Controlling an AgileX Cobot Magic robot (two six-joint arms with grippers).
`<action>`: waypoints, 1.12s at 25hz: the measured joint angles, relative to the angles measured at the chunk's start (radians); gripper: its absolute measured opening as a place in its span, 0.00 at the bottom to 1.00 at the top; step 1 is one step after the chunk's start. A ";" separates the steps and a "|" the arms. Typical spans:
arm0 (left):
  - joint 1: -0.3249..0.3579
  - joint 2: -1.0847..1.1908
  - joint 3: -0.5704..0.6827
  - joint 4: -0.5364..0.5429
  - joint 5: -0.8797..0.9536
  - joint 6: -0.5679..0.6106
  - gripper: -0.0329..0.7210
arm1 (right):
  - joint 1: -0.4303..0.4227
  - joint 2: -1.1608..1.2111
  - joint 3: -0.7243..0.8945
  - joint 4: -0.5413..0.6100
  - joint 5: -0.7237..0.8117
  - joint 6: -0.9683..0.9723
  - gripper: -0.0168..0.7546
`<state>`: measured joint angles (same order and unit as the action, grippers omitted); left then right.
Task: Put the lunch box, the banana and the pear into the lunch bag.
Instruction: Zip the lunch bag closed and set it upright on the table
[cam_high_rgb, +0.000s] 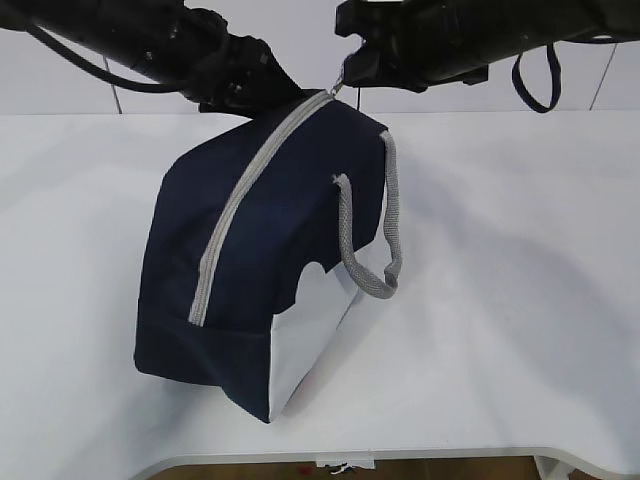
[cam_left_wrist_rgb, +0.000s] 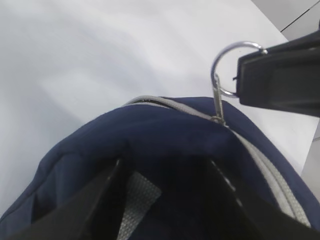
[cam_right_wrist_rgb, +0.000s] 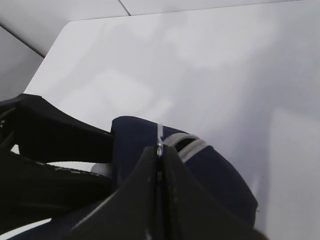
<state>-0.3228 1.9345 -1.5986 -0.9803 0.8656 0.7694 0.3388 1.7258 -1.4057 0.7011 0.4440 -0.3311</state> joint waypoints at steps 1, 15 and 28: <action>-0.002 0.000 0.000 0.006 0.000 -0.002 0.56 | 0.000 0.000 0.000 0.002 0.000 0.000 0.01; -0.049 0.010 -0.039 0.143 -0.001 -0.004 0.03 | 0.000 0.000 0.000 0.028 0.004 -0.025 0.01; -0.004 -0.100 -0.090 0.261 0.176 -0.007 0.03 | 0.002 0.000 -0.002 0.034 -0.029 -0.051 0.01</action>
<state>-0.3268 1.8341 -1.6888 -0.7196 1.0413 0.7623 0.3405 1.7258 -1.4081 0.7355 0.4149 -0.3822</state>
